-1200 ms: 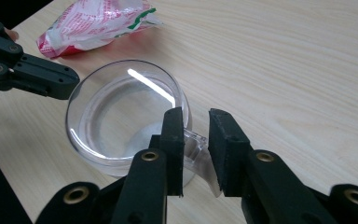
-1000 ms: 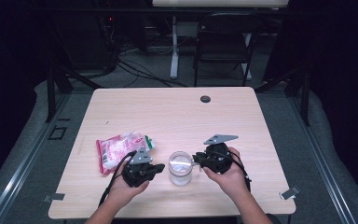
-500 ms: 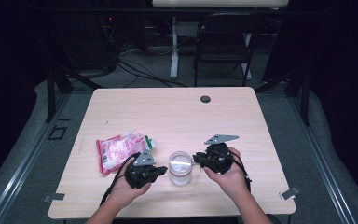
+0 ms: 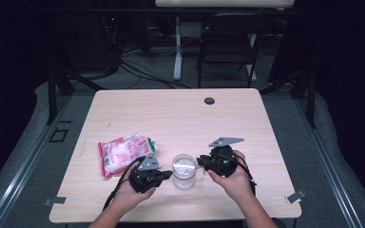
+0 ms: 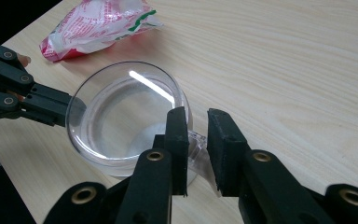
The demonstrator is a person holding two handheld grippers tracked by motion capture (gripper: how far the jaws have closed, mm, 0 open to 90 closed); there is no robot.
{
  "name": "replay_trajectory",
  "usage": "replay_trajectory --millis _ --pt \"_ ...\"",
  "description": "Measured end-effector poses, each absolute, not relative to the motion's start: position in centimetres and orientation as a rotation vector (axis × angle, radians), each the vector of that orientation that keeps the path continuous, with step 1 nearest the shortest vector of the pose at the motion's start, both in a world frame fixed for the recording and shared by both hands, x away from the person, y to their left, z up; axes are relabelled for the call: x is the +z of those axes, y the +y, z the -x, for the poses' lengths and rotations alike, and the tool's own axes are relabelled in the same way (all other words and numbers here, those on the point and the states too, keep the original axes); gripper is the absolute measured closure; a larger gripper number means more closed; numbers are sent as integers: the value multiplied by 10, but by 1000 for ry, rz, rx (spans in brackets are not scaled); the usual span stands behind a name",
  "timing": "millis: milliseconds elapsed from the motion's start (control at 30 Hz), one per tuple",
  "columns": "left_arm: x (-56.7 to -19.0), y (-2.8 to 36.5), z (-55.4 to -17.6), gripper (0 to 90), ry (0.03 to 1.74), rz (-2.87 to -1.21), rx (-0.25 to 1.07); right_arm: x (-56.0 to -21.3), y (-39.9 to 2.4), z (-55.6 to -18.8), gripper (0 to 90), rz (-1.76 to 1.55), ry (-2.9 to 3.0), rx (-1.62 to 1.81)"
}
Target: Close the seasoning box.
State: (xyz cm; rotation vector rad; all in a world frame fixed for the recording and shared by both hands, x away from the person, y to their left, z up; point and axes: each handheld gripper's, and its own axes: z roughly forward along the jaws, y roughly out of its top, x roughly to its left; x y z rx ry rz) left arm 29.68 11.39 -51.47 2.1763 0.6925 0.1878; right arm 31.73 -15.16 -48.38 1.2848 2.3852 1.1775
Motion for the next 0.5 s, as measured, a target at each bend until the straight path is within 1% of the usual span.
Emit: replay_trajectory --millis 133,233,300,467,500 --pt "-512 114 -296 900 693 -2155 169 -484 -152 -317 779 -1288 2386 1183" --pt "-509 114 -296 900 690 -2133 180 -484 -152 -317 778 -1300 2377 1192" --pt "-507 115 -297 900 686 -2123 179 -485 -153 -316 749 -1292 2380 1199" --pt "-503 114 -299 900 684 -2107 166 -484 -153 -312 724 -1278 2376 1202" --pt "-502 113 -300 900 678 -2108 167 -483 -154 -308 697 -1251 2375 1204"
